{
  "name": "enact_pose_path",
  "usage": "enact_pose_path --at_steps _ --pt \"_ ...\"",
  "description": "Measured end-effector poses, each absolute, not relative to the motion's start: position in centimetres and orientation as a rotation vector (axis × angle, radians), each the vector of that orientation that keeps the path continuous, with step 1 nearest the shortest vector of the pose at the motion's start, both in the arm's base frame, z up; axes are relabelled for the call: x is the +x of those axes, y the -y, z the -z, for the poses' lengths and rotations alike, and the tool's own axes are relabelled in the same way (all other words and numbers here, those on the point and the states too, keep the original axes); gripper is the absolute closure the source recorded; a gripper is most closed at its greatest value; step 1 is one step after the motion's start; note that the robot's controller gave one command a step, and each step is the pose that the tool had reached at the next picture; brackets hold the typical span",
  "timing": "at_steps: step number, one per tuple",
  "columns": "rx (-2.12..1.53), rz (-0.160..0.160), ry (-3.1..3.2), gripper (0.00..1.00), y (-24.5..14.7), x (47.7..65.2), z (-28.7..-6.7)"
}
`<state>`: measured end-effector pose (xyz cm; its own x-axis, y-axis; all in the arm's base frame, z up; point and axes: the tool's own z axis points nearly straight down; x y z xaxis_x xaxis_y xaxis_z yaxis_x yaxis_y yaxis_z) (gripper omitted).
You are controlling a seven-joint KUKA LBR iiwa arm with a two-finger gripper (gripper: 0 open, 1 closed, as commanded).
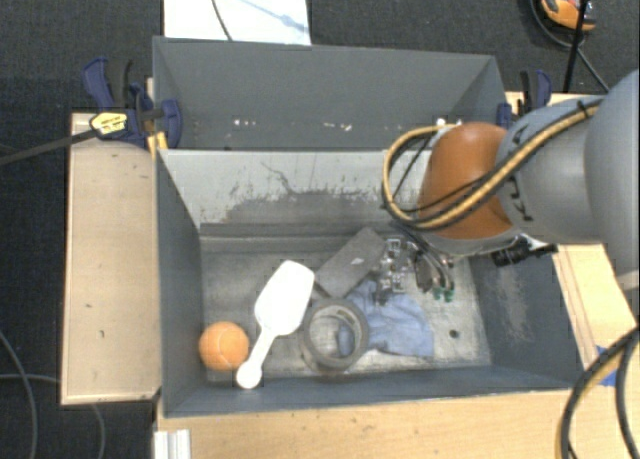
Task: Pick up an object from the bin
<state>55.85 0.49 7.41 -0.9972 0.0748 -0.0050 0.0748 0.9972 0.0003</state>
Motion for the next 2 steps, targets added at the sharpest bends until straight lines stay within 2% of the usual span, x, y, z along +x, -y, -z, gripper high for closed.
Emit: enact_pose_path --at_steps 1,2 --pt "0.115 0.0 -3.134 1.0 -0.5 55.9 -7.4" --pt "0.119 -0.001 -3.141 1.0 -0.3 55.4 -10.5"
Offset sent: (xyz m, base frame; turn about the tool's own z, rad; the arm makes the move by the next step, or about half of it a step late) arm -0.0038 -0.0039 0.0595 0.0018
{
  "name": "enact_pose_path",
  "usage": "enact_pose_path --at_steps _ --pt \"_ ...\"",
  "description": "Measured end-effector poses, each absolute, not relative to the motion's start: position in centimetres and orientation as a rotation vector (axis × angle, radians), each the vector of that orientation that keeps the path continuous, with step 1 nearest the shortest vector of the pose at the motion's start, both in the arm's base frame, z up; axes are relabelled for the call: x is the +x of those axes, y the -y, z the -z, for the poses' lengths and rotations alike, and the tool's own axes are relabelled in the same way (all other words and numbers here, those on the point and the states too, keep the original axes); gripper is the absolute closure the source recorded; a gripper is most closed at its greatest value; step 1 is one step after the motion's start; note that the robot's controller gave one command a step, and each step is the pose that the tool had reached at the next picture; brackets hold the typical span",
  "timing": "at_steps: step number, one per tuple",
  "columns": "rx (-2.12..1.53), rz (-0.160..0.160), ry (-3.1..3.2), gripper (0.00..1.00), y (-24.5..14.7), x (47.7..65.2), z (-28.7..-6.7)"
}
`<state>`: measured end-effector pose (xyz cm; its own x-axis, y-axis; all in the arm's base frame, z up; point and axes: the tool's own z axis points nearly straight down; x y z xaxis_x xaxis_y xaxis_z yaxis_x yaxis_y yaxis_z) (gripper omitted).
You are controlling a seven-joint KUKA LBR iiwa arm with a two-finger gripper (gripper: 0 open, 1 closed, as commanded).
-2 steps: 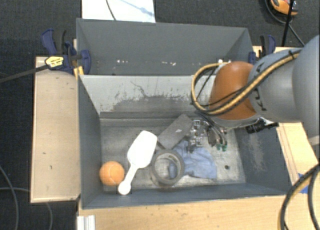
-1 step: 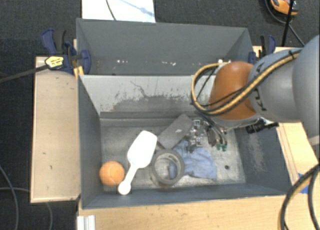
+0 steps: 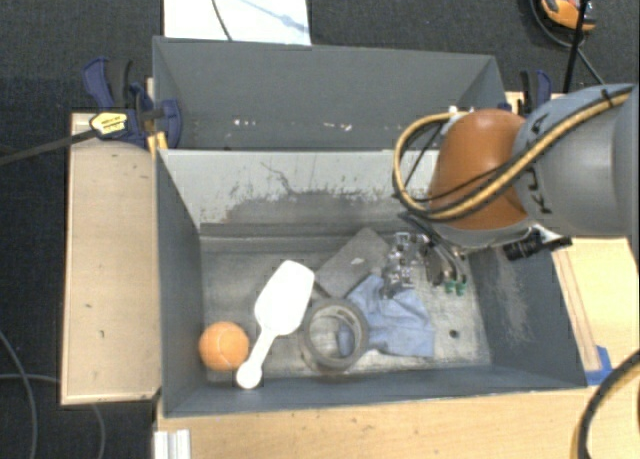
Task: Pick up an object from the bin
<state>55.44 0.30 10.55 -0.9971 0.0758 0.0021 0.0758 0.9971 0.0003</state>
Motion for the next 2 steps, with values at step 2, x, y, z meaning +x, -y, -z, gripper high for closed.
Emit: enact_pose_path --at_steps 2 --pt "-0.092 0.001 3.14 1.0 -0.9 54.9 -22.7"
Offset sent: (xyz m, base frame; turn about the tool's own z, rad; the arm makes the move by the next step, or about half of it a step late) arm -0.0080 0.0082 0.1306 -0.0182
